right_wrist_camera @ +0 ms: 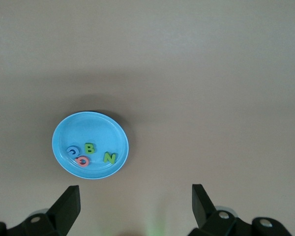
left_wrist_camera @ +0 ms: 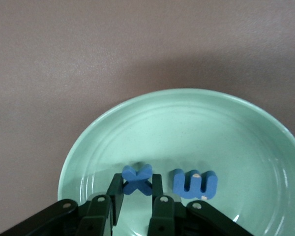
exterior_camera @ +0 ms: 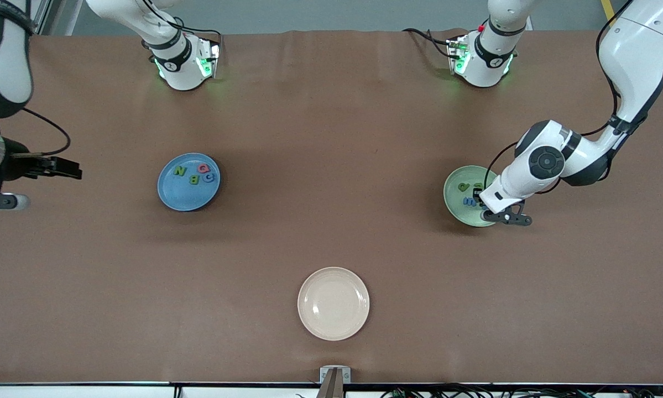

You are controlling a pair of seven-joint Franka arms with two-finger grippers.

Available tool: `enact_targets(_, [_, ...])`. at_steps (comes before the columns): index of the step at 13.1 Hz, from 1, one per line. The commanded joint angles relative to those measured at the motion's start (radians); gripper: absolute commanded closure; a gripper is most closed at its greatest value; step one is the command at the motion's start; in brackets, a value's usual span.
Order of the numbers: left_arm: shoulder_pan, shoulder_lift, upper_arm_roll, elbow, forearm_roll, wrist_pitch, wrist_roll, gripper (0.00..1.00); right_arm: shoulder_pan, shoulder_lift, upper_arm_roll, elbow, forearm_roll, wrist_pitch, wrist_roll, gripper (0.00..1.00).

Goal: Sort uppercase to blue plate, lowercase to green plate

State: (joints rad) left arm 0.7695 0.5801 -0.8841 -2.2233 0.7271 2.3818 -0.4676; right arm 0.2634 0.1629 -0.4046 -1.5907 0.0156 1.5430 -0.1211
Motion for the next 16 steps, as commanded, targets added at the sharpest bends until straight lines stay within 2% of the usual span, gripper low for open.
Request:
enact_targets(1, [0.011,0.006,-0.003,-0.004,0.029,0.013,-0.011,0.91,-0.042,-0.003,0.012,0.069,0.023,-0.085,-0.015,0.00])
enact_targets(3, [0.013,0.007,-0.003,-0.004,0.029,0.013,-0.006,0.80,-0.082,0.000,0.013,0.121,0.023,-0.154,-0.022,0.00])
enact_targets(4, [0.013,0.006,-0.003,-0.003,0.029,0.013,-0.008,0.63,-0.087,0.000,0.013,0.152,0.021,-0.178,-0.023,0.00])
enact_targets(5, [0.013,0.001,-0.003,0.001,0.028,0.013,-0.012,0.35,-0.087,0.000,0.013,0.182,0.018,-0.188,-0.026,0.00])
enact_targets(6, [0.013,-0.003,-0.004,0.004,0.028,0.011,-0.013,0.17,-0.088,0.003,0.013,0.205,0.020,-0.192,-0.032,0.00])
enact_targets(8, [0.014,-0.017,-0.010,0.028,0.015,-0.016,-0.011,0.00,-0.098,0.003,0.010,0.256,0.009,-0.236,-0.043,0.00])
enact_targets(10, [0.027,-0.031,-0.062,0.085,-0.036,-0.135,-0.008,0.00,-0.116,0.001,0.009,0.279,0.020,-0.283,-0.046,0.00])
enact_targets(13, [0.129,-0.036,-0.215,0.197,-0.130,-0.326,0.003,0.00,-0.118,0.004,0.009,0.275,0.082,-0.336,-0.032,0.00])
enact_targets(15, [0.220,-0.034,-0.330,0.237,-0.138,-0.416,0.003,0.00,-0.102,0.004,0.016,0.276,0.089,-0.328,-0.043,0.00])
enact_targets(16, [0.228,-0.034,-0.355,0.267,-0.146,-0.471,0.004,0.00,-0.090,0.001,0.021,0.278,0.084,-0.324,-0.045,0.00])
